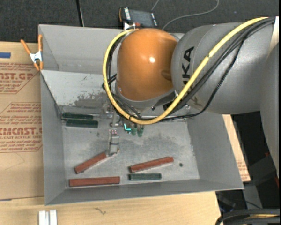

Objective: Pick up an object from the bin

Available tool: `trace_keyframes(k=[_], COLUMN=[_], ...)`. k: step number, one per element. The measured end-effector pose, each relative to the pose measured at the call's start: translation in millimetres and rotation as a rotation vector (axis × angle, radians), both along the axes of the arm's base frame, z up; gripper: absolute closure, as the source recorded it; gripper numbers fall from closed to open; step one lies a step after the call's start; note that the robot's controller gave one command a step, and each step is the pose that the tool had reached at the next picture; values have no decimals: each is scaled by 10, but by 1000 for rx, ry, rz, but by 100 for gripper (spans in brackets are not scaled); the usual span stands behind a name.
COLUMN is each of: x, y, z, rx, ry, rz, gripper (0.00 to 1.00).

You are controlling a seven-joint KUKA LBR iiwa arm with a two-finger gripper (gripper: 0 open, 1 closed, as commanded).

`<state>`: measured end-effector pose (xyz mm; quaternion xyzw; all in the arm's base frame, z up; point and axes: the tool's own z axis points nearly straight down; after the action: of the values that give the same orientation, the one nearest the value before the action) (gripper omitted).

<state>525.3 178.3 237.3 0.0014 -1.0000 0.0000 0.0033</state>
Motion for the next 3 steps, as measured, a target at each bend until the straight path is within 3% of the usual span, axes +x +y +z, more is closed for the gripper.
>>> trace_keyframes(k=[1, 2, 3], x=[-55, 140, 140], y=[-394, -360, -354], z=[-1509, -1687, -1671], rx=[-1, 1, 2], ry=[1, -7, -7], rz=[112, 150, 150], gripper=[0, 0, 100])
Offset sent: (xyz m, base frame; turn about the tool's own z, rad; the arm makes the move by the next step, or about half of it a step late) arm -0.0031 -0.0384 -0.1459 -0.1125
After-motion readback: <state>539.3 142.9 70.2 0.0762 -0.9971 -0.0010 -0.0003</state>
